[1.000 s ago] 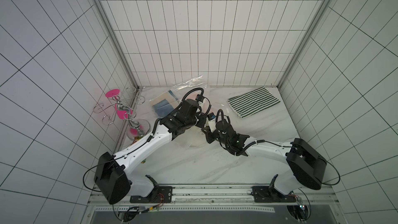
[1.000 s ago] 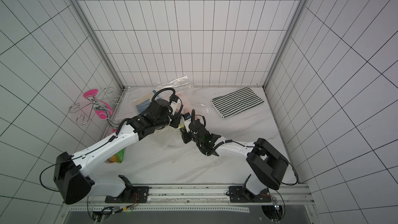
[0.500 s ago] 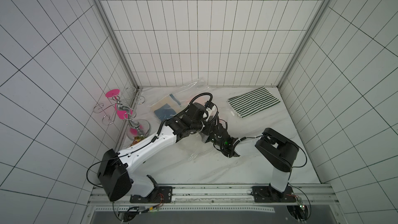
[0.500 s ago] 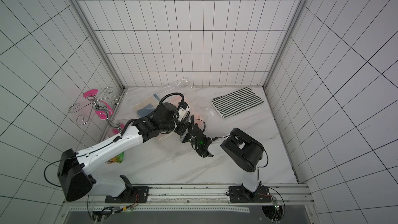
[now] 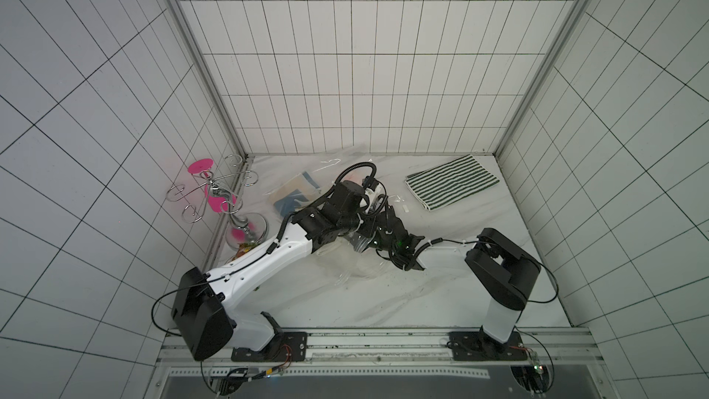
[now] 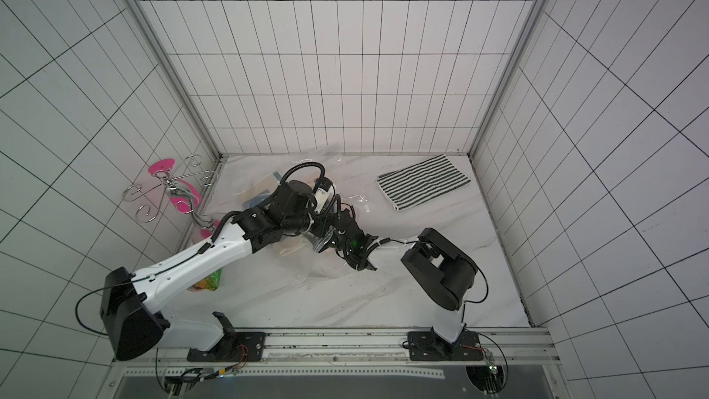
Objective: Place the folded towel into the vacuum bag
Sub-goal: Place the towel in the vacuum bag.
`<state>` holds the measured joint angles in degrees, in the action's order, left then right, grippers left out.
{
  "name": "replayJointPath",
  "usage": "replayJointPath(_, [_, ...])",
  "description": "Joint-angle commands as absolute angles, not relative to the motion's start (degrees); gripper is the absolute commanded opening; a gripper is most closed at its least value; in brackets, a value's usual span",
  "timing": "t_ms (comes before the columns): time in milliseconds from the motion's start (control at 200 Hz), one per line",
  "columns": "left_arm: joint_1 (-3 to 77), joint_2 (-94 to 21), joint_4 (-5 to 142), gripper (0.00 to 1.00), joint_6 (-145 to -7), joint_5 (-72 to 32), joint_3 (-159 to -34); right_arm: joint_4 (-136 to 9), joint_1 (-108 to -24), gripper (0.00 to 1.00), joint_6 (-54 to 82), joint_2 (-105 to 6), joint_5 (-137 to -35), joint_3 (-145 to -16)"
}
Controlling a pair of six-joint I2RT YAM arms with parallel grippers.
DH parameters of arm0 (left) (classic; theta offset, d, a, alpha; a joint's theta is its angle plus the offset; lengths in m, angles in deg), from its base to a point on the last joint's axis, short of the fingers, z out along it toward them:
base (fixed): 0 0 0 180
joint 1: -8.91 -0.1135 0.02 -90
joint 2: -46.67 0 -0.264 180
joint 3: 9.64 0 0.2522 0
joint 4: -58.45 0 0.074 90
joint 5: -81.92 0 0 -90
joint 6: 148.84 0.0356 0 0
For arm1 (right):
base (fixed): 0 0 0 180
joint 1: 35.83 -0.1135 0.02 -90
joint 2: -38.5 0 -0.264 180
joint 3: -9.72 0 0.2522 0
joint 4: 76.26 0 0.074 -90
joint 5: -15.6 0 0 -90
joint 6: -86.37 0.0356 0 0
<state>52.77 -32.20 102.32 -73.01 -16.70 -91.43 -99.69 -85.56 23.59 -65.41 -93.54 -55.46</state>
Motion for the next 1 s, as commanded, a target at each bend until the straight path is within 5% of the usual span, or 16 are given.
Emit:
replayJointPath(0, [53.8, -31.3, 101.0, 0.00, -71.8, -19.8, -92.5, -96.8, -84.4, 0.00, 21.0, -71.3, -105.4, -61.7])
replayJointPath(235, [53.7, -30.1, 100.3, 0.00, -72.5, -21.1, -90.3, -93.0, -83.6, 0.00, 24.5, -76.7, -101.1, -60.3])
replayJointPath(495, [54.2, -31.8, 100.4, 0.00, -72.6, -23.7, -91.2, -88.7, -84.3, 0.00, 20.3, -68.2, -100.4, -62.7])
replayJointPath(745, [54.6, -30.2, 99.3, 0.00, -73.2, -26.6, -89.9, -101.7, -83.9, 0.00, 22.7, -64.0, -102.9, -62.6])
replayJointPath(995, [54.6, -29.1, 99.6, 0.00, -72.4, -26.2, -89.4, -94.1, -83.5, 0.00, 25.7, -76.4, -109.3, -65.4])
